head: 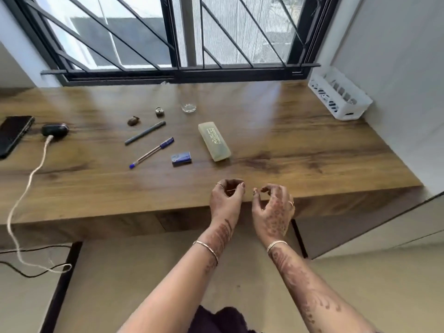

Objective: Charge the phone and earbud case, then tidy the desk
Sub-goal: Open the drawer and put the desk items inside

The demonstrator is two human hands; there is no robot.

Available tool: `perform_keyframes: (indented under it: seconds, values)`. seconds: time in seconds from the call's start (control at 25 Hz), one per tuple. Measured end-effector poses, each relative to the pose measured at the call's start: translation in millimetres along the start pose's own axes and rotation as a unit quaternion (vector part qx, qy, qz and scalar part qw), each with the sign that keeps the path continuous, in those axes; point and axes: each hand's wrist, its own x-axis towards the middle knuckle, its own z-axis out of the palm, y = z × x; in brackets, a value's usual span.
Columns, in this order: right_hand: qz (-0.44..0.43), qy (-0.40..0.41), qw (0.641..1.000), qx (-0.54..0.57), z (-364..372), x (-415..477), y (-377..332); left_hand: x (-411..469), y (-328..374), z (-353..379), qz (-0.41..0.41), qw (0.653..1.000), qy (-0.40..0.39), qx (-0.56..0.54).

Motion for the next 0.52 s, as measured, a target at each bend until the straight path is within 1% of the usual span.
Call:
perform_keyframes:
  seconds: [0.04, 0.08, 0.12, 0.16, 0.2, 0.24, 0.28, 0.32, 0.36, 0.44, 0.52]
  values:
    - [0.042, 0.062, 0.996, 0.049, 0.2, -7.5, -0.9, -10.7, -3.6, -3.7, 0.004, 1.000, 0.024, 0.002]
    - [0.112, 0.094, 0.982, 0.119, 0.5, -11.1, -3.8, -20.9, -7.8, -6.4, 0.001, 0.999, 0.043, 0.002]
    - [0.205, 0.078, 0.958, 0.185, 0.4, -16.9, -6.4, -28.4, -14.8, -8.9, -0.010, 0.998, 0.060, -0.007]
    - [0.290, 0.030, 0.926, 0.241, -1.3, -24.7, -9.5, -33.9, -23.5, -11.4, -0.027, 0.997, 0.071, -0.020]
    - [0.348, -0.016, 0.887, 0.303, 4.6, -28.3, -7.4, -38.8, -31.6, -13.9, -0.047, 0.995, 0.082, -0.034]
    - [0.383, -0.058, 0.847, 0.363, 5.3, -30.0, -9.4, -39.2, -39.6, -15.0, -0.062, 0.993, 0.090, -0.046]
    - [0.409, -0.103, 0.807, 0.414, 9.7, -31.3, -6.2, -39.2, -45.2, -16.4, -0.078, 0.991, 0.099, -0.049]
    - [0.414, -0.138, 0.773, 0.461, 13.5, -31.8, -0.6, -38.3, -51.4, -17.2, -0.091, 0.988, 0.110, -0.052]
    - [0.408, -0.155, 0.741, 0.510, 16.9, -32.8, 4.5, -37.7, -54.3, -18.1, -0.100, 0.986, 0.120, -0.055]
    - [0.384, -0.166, 0.697, 0.582, 27.6, -28.6, 18.7, -33.8, -59.8, -18.1, -0.094, 0.984, 0.139, -0.061]
    - [0.376, -0.167, 0.662, 0.626, 38.2, -20.9, 30.3, -30.3, -62.1, -17.1, -0.082, 0.984, 0.147, -0.066]
